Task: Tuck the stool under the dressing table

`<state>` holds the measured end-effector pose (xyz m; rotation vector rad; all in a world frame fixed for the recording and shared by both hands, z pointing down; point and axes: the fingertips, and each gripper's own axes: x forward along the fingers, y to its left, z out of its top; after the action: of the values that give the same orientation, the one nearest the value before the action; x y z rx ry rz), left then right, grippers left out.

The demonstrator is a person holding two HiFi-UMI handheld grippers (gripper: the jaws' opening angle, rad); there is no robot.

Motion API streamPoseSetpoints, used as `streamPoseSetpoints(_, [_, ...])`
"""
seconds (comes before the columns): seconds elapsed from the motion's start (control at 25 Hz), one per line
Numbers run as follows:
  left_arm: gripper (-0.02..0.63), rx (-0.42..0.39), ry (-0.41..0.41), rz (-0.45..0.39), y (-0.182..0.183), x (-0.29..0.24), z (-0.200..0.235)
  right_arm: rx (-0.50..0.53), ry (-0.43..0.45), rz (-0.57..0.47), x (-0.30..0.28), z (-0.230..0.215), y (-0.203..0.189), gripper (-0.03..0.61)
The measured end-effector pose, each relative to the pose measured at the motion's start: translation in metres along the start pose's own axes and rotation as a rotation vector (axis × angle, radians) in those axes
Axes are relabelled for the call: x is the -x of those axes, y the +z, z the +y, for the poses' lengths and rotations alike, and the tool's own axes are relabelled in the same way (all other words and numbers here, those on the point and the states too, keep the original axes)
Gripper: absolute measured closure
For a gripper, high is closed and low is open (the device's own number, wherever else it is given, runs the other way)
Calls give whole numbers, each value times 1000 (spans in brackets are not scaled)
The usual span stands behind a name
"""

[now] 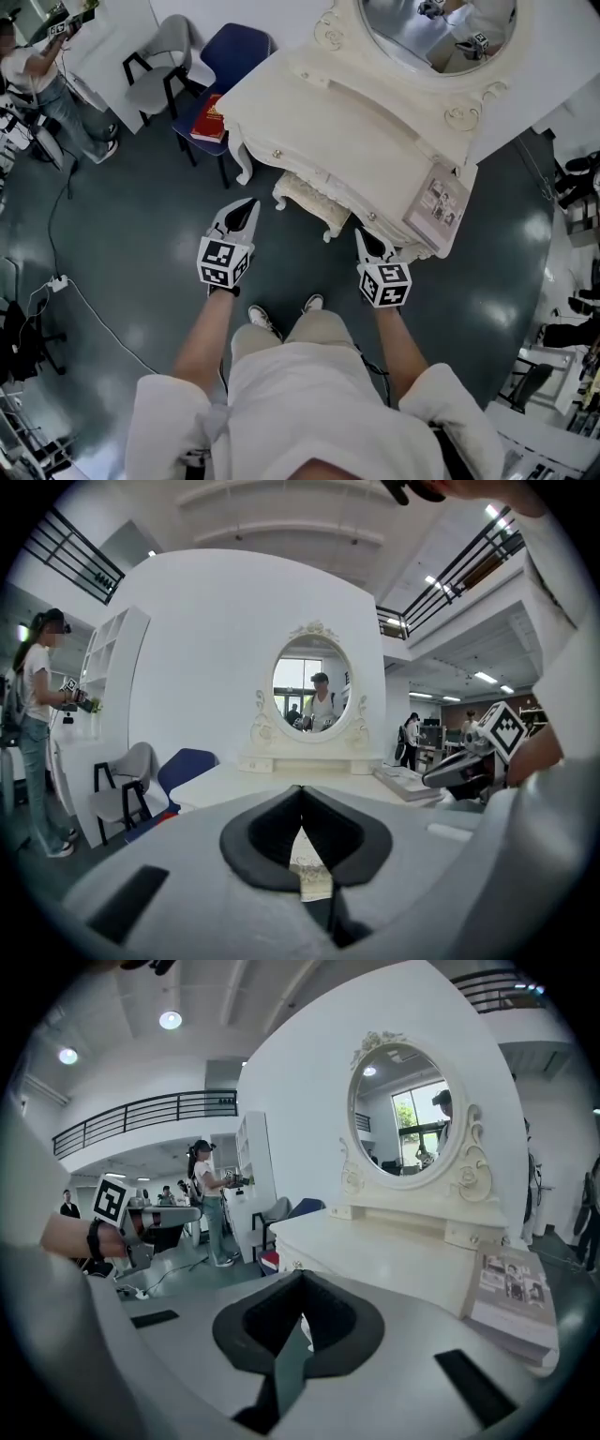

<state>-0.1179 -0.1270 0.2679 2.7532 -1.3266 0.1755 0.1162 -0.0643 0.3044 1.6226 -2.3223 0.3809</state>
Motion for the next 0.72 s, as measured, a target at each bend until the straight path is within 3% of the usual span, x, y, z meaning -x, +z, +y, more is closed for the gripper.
streamPoseSetpoints(0.2, [598, -40, 23, -85, 50, 16, -2, 31, -13, -63, 15, -3, 35, 577])
streamPoseSetpoints(0.44, [598, -213, 6, -96, 90, 30, -14, 17, -16, -132, 30, -5, 71, 577])
streamPoseSetpoints(0.72, [598, -202, 28, -152, 118, 61, -16, 61, 1, -198, 53, -2, 112, 577])
